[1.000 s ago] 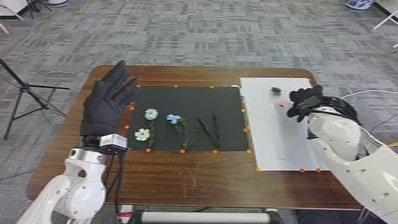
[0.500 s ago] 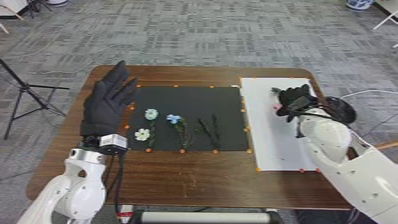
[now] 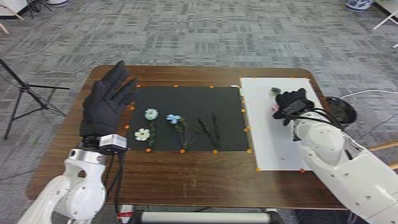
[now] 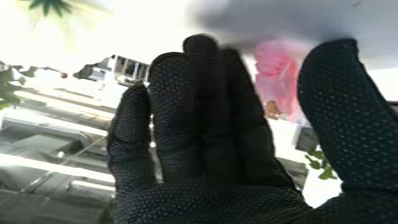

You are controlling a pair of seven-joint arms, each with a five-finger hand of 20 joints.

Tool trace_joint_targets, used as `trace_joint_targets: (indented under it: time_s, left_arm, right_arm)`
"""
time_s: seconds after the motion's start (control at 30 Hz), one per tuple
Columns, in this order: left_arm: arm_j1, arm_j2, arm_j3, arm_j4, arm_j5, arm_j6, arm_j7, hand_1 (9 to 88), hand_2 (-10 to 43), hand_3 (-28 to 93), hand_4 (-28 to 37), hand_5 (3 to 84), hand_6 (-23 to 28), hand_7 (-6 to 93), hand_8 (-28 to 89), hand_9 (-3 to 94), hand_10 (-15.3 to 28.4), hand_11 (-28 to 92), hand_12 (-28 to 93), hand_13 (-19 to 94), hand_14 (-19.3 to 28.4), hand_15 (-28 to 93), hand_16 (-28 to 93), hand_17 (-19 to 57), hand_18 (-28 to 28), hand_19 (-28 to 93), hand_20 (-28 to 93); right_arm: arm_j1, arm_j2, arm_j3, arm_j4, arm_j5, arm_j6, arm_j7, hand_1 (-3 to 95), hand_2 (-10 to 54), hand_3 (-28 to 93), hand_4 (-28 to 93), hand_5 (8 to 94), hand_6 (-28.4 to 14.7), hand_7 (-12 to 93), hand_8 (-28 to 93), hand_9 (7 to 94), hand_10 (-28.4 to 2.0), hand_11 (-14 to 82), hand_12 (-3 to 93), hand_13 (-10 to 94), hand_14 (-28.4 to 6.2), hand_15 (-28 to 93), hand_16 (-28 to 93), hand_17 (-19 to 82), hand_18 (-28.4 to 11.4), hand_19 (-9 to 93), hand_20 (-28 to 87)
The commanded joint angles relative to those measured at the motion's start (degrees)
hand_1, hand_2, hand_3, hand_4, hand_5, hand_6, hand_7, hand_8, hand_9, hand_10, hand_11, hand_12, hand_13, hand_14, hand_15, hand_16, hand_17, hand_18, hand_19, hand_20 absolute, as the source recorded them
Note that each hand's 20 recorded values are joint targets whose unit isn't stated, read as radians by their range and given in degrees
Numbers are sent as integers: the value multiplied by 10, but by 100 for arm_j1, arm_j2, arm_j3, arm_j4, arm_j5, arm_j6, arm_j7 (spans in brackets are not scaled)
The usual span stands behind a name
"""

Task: Arrange flowers

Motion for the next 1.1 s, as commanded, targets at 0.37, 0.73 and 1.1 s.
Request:
trace_joint_targets:
  time_s: [0.37,0.73,1.1]
  left_arm:
    - [84,-23,-94,-63,1,67,42,232,-11,605,-270,267,3,153,-85,215,97,105,162,189,134,80,71,-120,197,402,71]
    - [916,111,-449,-70,-264,376,-212,231,-12,606,-269,265,3,154,-85,214,97,105,162,189,134,80,71,-119,196,402,71]
    - [1096,119,-506,-109,-189,435,-214,234,-13,604,-269,265,3,156,-86,212,97,105,164,186,133,80,72,-121,196,403,72]
  right_arm:
    - [73,-244,-193,109,-9,684,-16,460,-89,820,-281,662,27,481,47,798,-57,247,474,658,-54,681,347,262,-193,796,496]
    - [350,-801,-789,-395,267,1129,-309,453,-95,846,-207,716,12,475,49,838,-51,250,512,694,-48,690,386,293,-193,833,514]
    - [748,-1772,-1660,-567,240,1383,-469,463,-95,838,-223,714,13,487,17,835,-54,260,521,685,-52,702,393,288,-195,829,518]
